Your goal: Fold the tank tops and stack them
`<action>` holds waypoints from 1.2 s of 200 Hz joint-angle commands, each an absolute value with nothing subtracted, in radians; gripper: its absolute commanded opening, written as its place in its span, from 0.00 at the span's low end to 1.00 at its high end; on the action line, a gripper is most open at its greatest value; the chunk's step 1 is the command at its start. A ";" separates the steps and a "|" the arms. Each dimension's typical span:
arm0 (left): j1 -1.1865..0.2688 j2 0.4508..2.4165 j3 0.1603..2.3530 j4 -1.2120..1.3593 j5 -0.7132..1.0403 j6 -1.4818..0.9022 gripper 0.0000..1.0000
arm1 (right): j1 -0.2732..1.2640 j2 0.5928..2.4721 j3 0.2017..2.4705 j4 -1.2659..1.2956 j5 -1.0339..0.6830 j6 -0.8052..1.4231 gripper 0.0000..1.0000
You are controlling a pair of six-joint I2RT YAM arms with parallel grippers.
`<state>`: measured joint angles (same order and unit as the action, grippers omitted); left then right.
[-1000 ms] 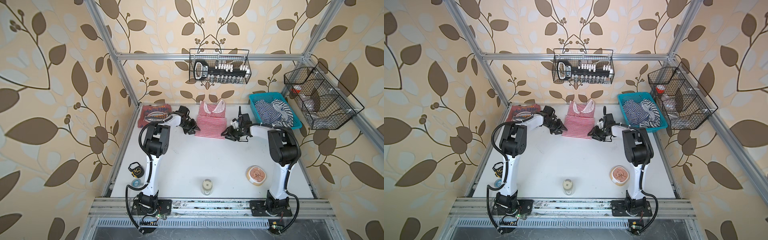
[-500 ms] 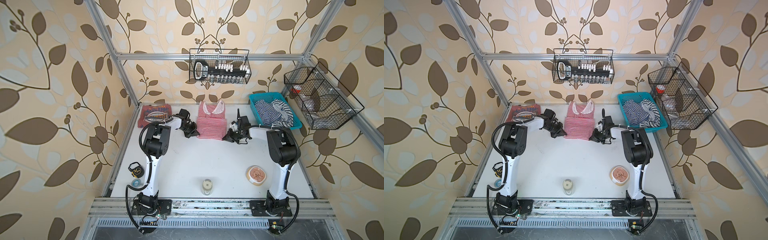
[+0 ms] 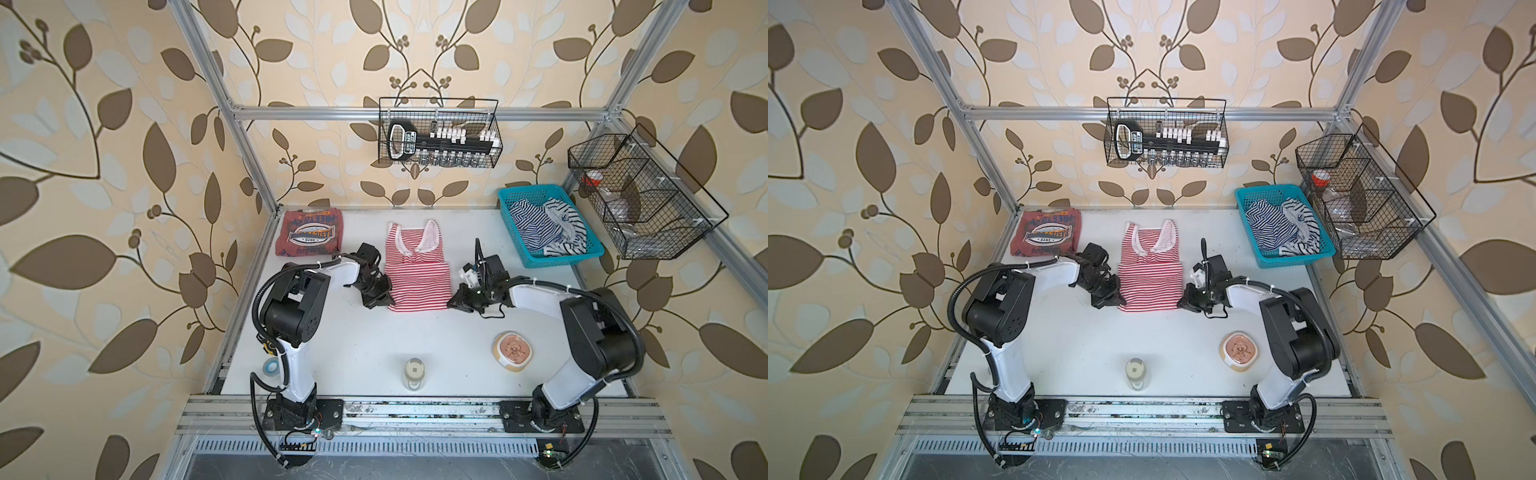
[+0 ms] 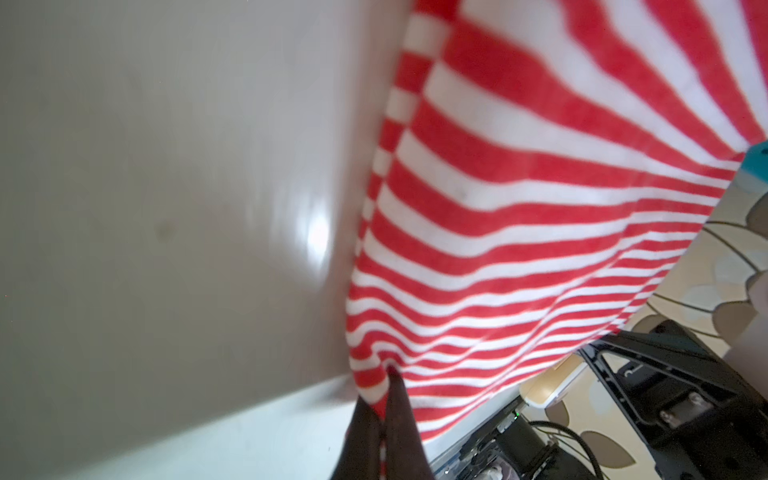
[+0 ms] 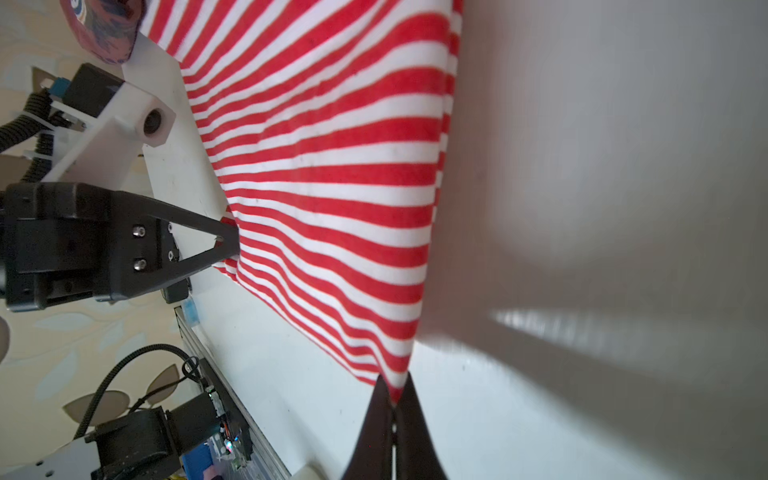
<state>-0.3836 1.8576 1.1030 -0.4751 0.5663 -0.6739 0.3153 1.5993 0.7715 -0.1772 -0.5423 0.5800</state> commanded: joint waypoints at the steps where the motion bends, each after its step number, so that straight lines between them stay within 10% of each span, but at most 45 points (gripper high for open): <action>1: -0.427 1.738 1.046 -0.471 0.522 -0.712 0.00 | 0.349 1.493 0.693 -0.146 -0.506 0.610 0.00; 240: -0.458 1.354 1.132 -0.667 0.425 -0.766 0.00 | 0.374 1.047 0.745 -0.384 -0.464 0.652 0.00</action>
<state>-0.4614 1.3674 1.1320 -0.6422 0.4583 -0.7670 0.3695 1.0565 0.7582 -0.3584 -0.4671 0.6434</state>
